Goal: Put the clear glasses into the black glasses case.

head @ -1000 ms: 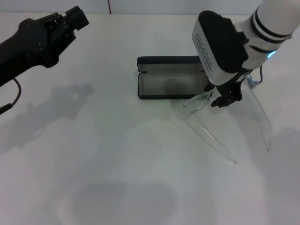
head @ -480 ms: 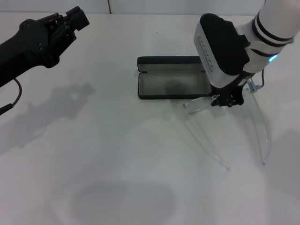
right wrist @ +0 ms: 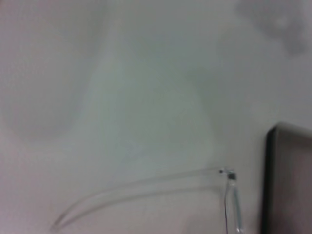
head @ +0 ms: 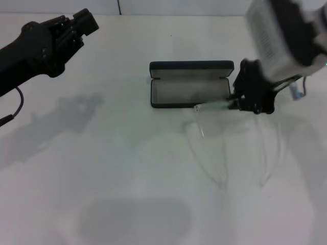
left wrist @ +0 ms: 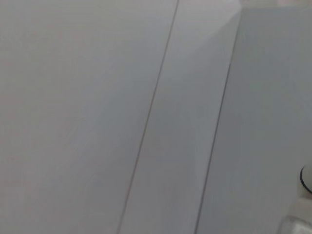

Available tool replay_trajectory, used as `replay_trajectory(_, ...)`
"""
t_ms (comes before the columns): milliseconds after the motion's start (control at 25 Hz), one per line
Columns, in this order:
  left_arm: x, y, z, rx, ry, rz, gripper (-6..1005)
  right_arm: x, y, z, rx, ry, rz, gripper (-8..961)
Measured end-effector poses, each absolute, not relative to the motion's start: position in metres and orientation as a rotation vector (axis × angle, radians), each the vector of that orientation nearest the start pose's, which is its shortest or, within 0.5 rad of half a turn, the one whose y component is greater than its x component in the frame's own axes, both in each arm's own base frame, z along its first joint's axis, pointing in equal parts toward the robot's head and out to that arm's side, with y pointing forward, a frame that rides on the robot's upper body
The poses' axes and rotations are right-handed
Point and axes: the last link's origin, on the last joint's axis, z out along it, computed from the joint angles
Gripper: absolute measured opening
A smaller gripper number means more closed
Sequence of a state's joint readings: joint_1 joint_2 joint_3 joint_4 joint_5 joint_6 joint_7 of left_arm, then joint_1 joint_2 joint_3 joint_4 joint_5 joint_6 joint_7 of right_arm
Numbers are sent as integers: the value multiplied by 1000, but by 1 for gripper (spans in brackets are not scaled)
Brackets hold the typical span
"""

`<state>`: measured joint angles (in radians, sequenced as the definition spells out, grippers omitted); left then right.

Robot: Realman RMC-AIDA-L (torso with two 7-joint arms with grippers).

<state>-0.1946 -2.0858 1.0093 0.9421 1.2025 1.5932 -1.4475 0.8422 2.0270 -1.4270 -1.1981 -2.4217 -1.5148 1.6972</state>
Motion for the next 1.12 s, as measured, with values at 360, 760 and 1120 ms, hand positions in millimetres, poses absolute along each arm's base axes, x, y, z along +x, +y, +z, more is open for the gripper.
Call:
replay_trajectory(360,-207,277,68,-2521,-251,-1445,83,101,356,42,-2743,-387,214,72)
replay_trajectory(760,-183,277,47,-2677,-164,-1475,81,123,348,53,-2687,-218,861,72)
replay_trajectory(1120,-174,280,35,-2743,-167,-1496,81,124,351,38,-2747,-179,1087,73)
